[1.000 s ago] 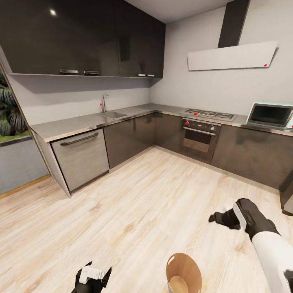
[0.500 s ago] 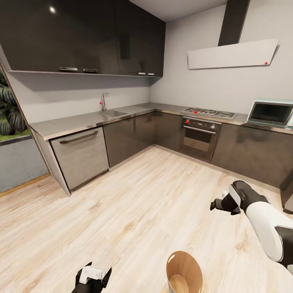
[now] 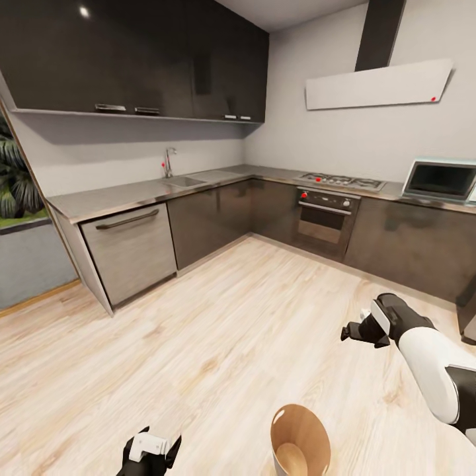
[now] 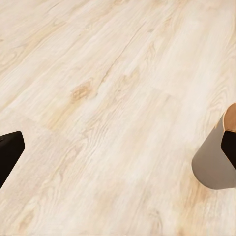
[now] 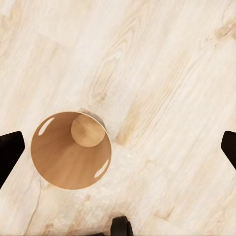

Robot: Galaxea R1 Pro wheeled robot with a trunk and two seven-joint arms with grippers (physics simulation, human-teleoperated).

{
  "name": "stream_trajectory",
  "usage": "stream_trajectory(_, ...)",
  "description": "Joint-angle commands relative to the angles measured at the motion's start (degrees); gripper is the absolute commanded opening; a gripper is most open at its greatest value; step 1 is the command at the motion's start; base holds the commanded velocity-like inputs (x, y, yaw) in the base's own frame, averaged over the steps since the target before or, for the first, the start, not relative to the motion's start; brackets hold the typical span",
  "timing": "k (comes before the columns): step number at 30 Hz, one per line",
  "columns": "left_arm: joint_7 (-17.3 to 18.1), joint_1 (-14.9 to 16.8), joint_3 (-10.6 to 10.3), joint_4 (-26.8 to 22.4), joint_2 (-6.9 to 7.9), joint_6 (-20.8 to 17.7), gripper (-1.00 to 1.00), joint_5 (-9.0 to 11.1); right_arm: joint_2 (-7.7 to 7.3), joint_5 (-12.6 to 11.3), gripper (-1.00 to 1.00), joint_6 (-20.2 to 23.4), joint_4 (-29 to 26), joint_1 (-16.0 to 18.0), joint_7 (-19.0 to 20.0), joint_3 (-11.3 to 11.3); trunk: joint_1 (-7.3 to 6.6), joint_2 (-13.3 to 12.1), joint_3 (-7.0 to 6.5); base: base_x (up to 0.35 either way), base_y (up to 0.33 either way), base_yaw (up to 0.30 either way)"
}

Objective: Put the three can of soda from the living room inside the tash can in the kitchen.

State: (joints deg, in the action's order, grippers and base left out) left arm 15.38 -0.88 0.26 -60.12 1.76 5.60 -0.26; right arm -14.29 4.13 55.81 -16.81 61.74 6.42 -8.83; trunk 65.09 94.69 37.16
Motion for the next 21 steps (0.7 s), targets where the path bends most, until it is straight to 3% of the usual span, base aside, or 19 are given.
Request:
stream_trajectory(1, 0.0, 0.0, -0.02, 0.0, 0.0, -0.14, 1.0, 0.0, -0.01, 0.0, 1.0, -0.12, 0.02, -0.01, 0.0, -0.01, 0.23, 0.42, 0.18, 0.0, 0.0, 0.0)
stream_trajectory(15, 0.0, 0.0, -0.04, 0.01, 0.0, -1.02, 1.0, 0.0, 1.22, -0.12, 1.0, -1.16, 0.83, -0.1, -0.01, 0.03, 3.3, 6.03, 2.7, 0.0, 0.0, 0.0)
stream_trajectory(21, 0.0, 0.0, -0.04, 0.01, 0.0, -1.03, 1.0, 0.0, 1.95, -0.09, 1.0, -4.94, 3.77, -0.13, -0.01, 0.0, 4.62, 8.44, 3.77, 0.0, 0.0, 0.0)
